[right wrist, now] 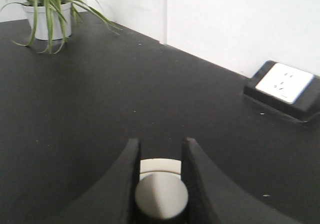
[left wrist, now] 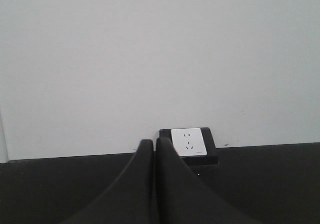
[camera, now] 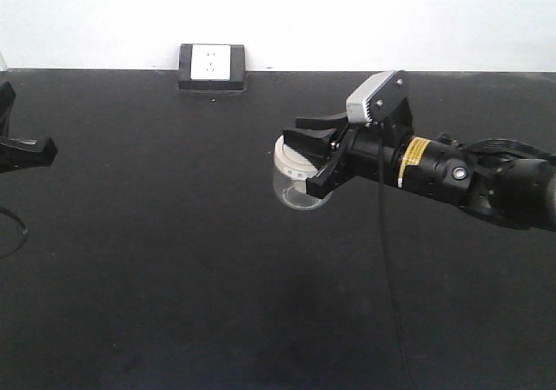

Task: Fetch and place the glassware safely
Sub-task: 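Lower the jar with the right gripper onto the black bench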

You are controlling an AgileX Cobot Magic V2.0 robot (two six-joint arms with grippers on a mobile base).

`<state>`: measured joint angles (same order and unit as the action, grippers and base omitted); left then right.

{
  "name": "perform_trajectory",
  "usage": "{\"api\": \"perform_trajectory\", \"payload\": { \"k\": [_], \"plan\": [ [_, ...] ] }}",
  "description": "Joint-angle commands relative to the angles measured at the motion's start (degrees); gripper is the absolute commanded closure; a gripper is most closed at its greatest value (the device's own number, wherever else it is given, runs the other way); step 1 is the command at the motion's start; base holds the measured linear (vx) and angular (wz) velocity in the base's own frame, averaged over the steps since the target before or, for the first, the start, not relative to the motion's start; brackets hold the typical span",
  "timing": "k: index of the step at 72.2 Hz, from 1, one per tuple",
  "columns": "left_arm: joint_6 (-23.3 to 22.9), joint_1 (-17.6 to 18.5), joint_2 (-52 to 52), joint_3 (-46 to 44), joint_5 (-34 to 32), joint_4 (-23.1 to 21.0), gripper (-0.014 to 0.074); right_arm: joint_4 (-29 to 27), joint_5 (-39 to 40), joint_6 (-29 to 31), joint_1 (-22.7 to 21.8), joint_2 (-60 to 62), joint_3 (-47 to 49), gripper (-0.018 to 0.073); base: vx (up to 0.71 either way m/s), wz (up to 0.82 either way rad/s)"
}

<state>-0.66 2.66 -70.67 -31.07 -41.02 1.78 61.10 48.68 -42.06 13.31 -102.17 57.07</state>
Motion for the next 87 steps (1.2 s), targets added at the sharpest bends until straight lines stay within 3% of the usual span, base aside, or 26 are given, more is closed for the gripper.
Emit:
{"api": "perform_trajectory", "payload": {
  "k": [1, 31, 51, 73, 87],
  "plan": [
    [-0.38, -0.01, 1.23, -1.67, -4.16, -0.36, 0.0595, -2.1, 5.34, 0.46, -0.45, -0.2, 2.46, 0.056, 0.0, 0.0],
    [-0.38, -0.01, 1.23, -1.67, -4.16, -0.36, 0.0595, -2.71, 6.68, 6.22, -0.45, -9.73, 2.46, 0.056, 0.0, 0.0],
    [-0.38, -0.01, 1.23, -1.67, -4.16, -0.36, 0.0595, -6.18, 6.14, 10.87, -0.45, -12.3, 2.46, 0.056, 0.0, 0.0],
    [-0.38, -0.01, 1.23, -1.67, -4.16, -0.36, 0.0595, -6.94, 6.14, 11.15, -0.45, -14.27, 2.4, 0.0555, 0.0, 0.0],
    [-0.38, -0.01, 1.23, -1.67, -4.16, -0.36, 0.0595, -6.94, 6.66, 11.03, -0.45, -14.27, 2.4, 0.048, 0.0, 0.0]
  ]
}}
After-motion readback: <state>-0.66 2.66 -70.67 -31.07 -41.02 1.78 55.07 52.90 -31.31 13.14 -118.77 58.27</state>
